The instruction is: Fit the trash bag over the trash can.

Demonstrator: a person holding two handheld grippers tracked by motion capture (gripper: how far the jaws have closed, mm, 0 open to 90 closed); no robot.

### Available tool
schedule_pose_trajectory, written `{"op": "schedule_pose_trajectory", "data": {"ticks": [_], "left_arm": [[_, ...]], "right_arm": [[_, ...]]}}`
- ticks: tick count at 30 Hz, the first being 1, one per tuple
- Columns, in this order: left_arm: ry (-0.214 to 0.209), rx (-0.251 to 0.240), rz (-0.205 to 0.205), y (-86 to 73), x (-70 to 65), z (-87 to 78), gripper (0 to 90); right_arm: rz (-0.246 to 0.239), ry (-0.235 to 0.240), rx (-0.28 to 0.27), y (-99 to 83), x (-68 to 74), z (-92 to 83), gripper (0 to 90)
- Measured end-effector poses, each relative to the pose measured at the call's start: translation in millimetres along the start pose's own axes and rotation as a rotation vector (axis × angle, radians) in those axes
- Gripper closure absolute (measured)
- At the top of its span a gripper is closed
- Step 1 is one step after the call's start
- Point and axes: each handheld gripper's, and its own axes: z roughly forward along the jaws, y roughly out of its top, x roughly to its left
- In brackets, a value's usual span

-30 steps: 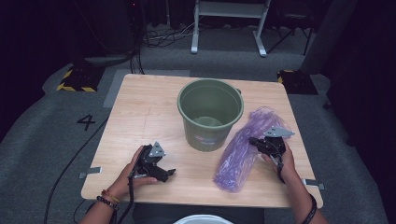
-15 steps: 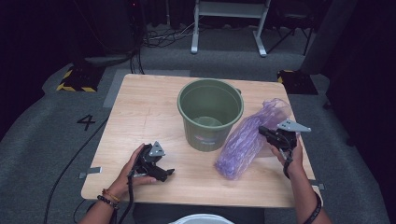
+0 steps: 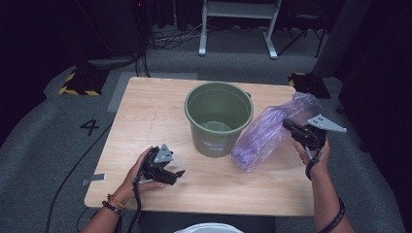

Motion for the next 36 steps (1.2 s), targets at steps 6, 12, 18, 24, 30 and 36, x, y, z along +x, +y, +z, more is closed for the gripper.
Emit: {"op": "schedule_pose_trajectory", "data": {"ticks": [6,12,18,24,30,36], "left_arm": [[0.013,-0.010,0.006,1.7,1.9,-8.2,15.7],[0.022,0.002,-0.028,-2.3,9.5,-5.6,15.9],[0.027,-0.030,-0.018,0.2,7.2,-10.3,15.9],[0.034,-0.035,-0.013,2.7,7.4,-13.1,15.9],[0.040,-0.040,-0.017,2.3,8.1,-15.1,16.0],[0.030,-0.035,-0.004,4.0,7.8,-14.3,16.1]], "right_arm": [[-0.022,-0.023,-0.033,20.3,-3.8,-15.5,89.2],[-0.006,-0.060,-0.080,39.7,-13.6,-33.0,89.2],[0.026,-0.081,-0.125,51.7,-20.9,-35.3,89.3],[0.023,-0.089,-0.179,71.1,-22.3,-40.0,89.2],[0.001,-0.121,-0.213,94.2,-30.1,-53.1,89.3],[0.024,-0.145,-0.258,107.7,-41.1,-67.6,89.3]]}}
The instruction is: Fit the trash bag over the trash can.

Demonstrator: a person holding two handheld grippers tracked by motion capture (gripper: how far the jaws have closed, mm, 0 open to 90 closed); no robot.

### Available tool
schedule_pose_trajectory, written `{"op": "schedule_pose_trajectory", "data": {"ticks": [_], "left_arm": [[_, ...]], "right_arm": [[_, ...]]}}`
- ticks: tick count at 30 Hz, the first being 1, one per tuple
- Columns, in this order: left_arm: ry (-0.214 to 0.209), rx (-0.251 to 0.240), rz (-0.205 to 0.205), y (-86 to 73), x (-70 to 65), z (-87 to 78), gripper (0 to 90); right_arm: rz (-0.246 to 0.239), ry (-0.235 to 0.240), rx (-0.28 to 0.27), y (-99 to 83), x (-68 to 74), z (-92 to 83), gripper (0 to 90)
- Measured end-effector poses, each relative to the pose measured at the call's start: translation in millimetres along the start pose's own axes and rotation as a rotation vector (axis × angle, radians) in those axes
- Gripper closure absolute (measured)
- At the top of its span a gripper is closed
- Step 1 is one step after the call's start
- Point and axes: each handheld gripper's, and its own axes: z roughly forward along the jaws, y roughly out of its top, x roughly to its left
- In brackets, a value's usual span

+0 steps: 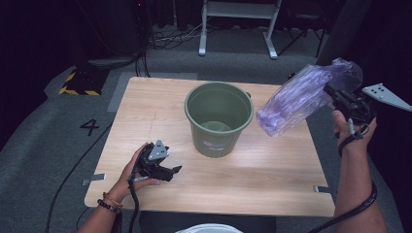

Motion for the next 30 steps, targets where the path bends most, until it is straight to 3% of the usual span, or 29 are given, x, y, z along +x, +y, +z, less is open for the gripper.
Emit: {"op": "schedule_pose_trajectory", "data": {"ticks": [5,10,20,24,30], "left_arm": [[-0.004,-0.028,0.008,4.7,-1.7,-4.7,16.1],[0.000,-0.065,0.022,8.5,-0.8,-14.3,15.8],[0.008,-0.121,-0.013,12.1,7.8,-27.9,15.7],[0.015,-0.117,-0.003,13.5,7.8,-28.1,15.8],[0.017,-0.127,0.014,21.1,5.0,-26.5,15.8]], "right_arm": [[0.021,-0.006,-0.044,13.8,1.3,0.3,89.4],[0.009,0.001,-0.062,20.8,16.7,11.8,89.4],[0.018,0.041,-0.081,24.9,48.7,45.1,89.4],[-0.002,0.035,-0.109,38.9,52.1,40.8,89.4],[0.030,0.009,-0.160,46.1,48.1,26.5,89.4]]}}
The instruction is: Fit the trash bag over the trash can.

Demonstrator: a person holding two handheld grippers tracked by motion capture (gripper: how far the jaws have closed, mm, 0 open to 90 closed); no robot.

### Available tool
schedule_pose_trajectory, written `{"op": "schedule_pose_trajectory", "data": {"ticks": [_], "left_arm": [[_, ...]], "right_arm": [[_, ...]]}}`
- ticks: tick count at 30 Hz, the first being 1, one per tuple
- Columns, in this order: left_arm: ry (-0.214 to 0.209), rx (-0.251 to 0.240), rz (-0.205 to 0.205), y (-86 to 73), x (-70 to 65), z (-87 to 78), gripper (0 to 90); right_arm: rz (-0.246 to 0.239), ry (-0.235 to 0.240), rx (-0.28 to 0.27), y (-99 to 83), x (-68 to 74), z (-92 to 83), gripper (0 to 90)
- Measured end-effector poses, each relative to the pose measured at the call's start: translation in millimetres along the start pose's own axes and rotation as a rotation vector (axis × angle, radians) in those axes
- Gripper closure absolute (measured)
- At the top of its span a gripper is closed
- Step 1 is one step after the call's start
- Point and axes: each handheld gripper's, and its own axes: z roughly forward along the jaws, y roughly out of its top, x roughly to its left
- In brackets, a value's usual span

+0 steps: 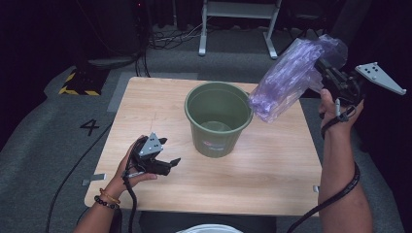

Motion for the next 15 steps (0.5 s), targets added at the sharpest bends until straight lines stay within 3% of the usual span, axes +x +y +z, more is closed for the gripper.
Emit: {"op": "schedule_pose_trajectory", "data": {"ticks": [3,6,15], "left_arm": [[-0.002,-0.014,0.007,6.5,-2.4,-0.1,15.8],[-0.010,-0.039,0.018,14.8,-3.8,-3.1,15.8],[-0.013,-0.095,0.039,30.5,-7.5,-11.1,15.7]], "right_arm": [[0.035,-0.008,-0.013,-5.5,3.6,1.4,89.4],[0.038,-0.017,-0.021,-13.5,11.4,5.9,89.4],[0.071,0.038,-0.005,-32.4,37.9,27.9,89.4]]}}
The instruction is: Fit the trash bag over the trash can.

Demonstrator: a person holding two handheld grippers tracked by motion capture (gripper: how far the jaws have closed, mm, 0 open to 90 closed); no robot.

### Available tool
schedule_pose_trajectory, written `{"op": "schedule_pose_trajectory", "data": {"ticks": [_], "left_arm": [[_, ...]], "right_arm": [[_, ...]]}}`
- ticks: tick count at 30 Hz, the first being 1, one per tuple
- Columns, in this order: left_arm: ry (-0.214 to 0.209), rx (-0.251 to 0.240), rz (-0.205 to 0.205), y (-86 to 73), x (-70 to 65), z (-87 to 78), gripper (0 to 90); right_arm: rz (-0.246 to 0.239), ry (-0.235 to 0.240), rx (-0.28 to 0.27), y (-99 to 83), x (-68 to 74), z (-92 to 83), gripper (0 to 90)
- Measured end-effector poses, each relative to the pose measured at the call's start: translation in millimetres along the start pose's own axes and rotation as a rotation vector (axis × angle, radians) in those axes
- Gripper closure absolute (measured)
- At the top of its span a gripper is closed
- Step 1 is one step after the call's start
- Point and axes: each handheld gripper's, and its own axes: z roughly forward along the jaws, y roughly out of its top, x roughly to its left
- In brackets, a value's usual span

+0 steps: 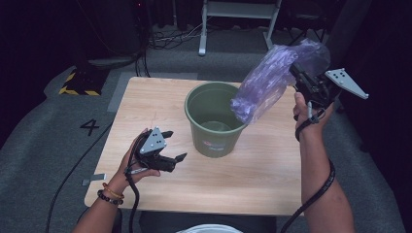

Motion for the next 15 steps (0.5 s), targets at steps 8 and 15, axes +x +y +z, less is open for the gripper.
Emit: {"op": "schedule_pose_trajectory", "data": {"ticks": [8,15], "left_arm": [[0.005,-0.038,-0.008,9.8,2.1,-5.3,15.7],[0.016,-0.066,0.019,25.9,2.1,-7.6,15.7]], "right_arm": [[-0.086,0.025,0.055,-19.1,26.9,6.2,89.4],[-0.181,0.092,0.100,-46.1,47.7,10.6,89.0]]}}
